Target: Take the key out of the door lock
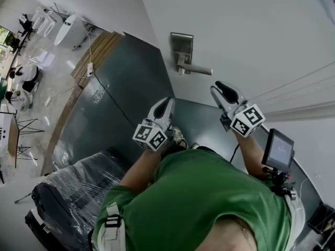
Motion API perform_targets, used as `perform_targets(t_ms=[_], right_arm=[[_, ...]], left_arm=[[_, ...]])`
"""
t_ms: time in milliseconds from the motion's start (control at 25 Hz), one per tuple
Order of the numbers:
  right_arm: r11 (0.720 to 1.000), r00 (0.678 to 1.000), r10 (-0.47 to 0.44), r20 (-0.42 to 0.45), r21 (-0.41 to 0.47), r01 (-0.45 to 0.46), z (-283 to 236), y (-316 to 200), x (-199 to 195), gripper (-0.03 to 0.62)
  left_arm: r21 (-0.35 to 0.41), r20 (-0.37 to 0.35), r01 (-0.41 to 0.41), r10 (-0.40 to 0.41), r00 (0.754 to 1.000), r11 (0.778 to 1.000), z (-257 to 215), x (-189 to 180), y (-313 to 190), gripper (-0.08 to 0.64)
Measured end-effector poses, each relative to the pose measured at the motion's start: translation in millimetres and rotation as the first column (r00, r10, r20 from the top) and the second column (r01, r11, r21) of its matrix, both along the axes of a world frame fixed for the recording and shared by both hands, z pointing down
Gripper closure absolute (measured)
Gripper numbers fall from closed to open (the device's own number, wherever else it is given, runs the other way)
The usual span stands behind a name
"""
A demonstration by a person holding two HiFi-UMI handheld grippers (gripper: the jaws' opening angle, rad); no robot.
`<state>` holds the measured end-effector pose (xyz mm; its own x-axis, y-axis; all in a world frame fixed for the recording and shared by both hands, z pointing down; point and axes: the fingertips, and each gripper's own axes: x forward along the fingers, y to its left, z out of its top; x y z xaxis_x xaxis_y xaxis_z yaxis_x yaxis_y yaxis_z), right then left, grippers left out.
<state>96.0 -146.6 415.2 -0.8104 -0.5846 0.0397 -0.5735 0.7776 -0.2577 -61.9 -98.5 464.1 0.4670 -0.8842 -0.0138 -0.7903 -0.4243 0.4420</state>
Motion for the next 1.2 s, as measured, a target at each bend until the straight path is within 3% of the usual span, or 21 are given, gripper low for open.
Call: perform_targets(t_ms=[280, 520, 800, 1000, 1200], right_arm=[[0.997, 0.995, 0.025, -0.101, 0.077, -0.017, 6.6, -28.1, -11.2, 0.482], [0.978, 0.976, 0.017, -0.218, 0.205, 0.029, -6.5, -52.9, -19.7, 0.482], [0.970, 0.939, -0.088, -0.332, 0.185, 0.157, -10.8, -55.3, -27.4, 0.460], [0.950, 0.883, -0.227, -0.411, 0.105, 0.294, -11.1, -45.5, -44.8, 0.456], [0.899, 0.767, -0.353, -0.537, 0.033, 0.437, 4.8, -25.4, -70.3, 0.454]], left_arm=[[-0.024, -0.024, -0.051, 0.050, 0.998, 0.998, 25.4, -10.9, -31.4, 0.554], [-0.046, -0.027, -0.106, 0.105, 0.994, 0.993, 36.1, -18.0, -69.3, 0.554], [-0.097, 0.001, -0.163, 0.164, 0.986, 0.982, 44.7, -13.8, -73.3, 0.554], [-0.121, 0.059, -0.183, 0.191, 0.980, 0.976, 50.9, -14.5, -70.9, 0.554], [-0.150, 0.141, -0.206, 0.227, 0.964, 0.967, 60.9, -14.9, -61.6, 0.554]])
